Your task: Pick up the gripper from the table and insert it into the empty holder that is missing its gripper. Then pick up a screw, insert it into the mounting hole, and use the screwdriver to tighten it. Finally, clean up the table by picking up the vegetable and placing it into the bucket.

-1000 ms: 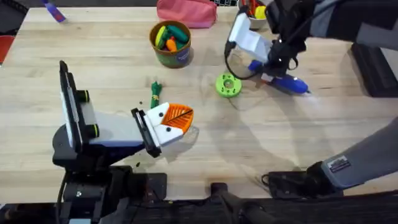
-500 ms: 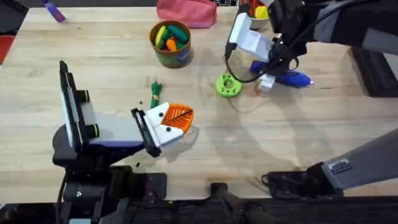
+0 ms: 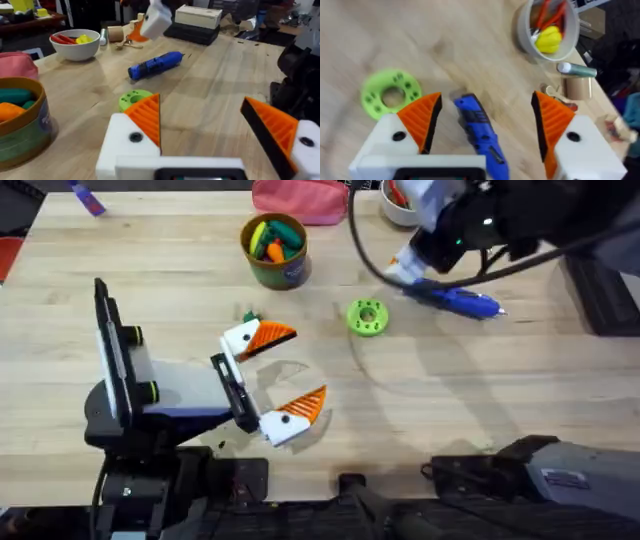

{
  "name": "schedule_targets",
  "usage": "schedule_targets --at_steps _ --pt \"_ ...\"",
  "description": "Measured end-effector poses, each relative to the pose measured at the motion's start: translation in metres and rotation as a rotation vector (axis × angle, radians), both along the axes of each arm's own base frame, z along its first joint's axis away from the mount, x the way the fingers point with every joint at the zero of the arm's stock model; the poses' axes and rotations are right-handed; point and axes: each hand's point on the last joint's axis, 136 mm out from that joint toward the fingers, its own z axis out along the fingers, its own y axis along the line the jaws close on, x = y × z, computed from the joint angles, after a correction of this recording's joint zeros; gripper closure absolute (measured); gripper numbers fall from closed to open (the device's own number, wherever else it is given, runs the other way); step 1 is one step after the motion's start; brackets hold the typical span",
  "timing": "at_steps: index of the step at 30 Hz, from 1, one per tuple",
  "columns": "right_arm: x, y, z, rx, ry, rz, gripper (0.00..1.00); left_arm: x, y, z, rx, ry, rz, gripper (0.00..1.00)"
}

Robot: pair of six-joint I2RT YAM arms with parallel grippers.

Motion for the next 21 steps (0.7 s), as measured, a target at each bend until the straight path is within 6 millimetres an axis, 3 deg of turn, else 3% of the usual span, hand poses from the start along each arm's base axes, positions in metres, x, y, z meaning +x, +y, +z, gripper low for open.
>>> schedule_targets --at_steps 7,14,21 --pt "-0.015 -0.001 0.045 0.275 -0.083 -0.212 0.008 0.007 0.003 0.003 -0.006 -0.010 0.042 0.015" --pt "-0.035 -0.011 0.084 0.513 -0.143 -0.375 0.007 0.030 0.021 0.007 -0.038 0.078 0.231 0.016" --pt "-0.074 -0.035 0.077 0.597 -0.052 -0.554 0.010 0.031 0.052 0.035 0.076 0.176 0.463 0.015"
